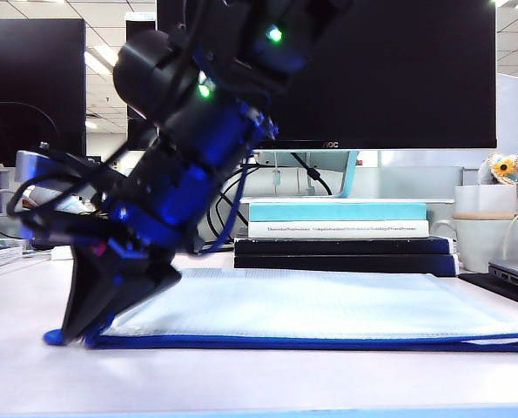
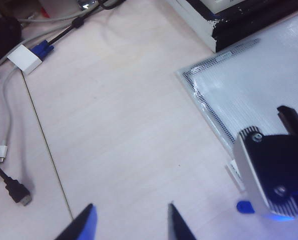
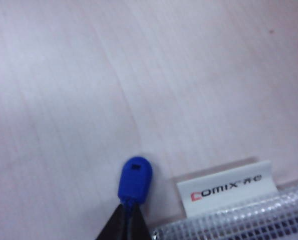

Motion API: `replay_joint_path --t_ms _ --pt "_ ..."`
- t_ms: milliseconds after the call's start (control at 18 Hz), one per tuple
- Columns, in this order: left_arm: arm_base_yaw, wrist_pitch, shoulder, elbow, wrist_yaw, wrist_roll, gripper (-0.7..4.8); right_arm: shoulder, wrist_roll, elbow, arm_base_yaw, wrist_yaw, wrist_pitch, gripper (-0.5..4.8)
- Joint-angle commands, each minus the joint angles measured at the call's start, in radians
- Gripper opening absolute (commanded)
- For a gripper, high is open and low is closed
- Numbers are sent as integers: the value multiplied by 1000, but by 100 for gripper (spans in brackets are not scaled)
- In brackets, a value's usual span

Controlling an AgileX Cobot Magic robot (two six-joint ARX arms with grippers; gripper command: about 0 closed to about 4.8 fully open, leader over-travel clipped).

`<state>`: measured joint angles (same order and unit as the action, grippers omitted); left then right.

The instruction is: Pick up the transparent plastic file bag with a blue zipper and close its zipper.

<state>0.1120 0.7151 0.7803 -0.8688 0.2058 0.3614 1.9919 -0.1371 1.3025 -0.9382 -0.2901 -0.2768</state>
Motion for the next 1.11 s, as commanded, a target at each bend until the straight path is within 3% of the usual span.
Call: replay_joint_path --t_ms 56,278,389,778,889,945,1111 --pt "-1 -18 -1 -3 4 -6 192 -12 -32 128 0 24 -148 -5" --pt "-2 -29 -1 1 19 29 192 -51 -90 275 10 80 -345 -5" --pt "-1 -44 -1 16 65 82 192 -110 -101 282 22 90 -388 -5" --pt "2 -149 12 64 232 90 192 -350 -99 284 49 86 -438 -5" --pt "4 -151 20 65 337 155 194 -418 -99 291 49 64 -444 -5" --pt "15 -155 29 64 450 244 209 -461 -73 305 48 11 -452 -5" --pt "61 -210 51 65 594 373 290 -526 -26 325 48 -83 -453 -5"
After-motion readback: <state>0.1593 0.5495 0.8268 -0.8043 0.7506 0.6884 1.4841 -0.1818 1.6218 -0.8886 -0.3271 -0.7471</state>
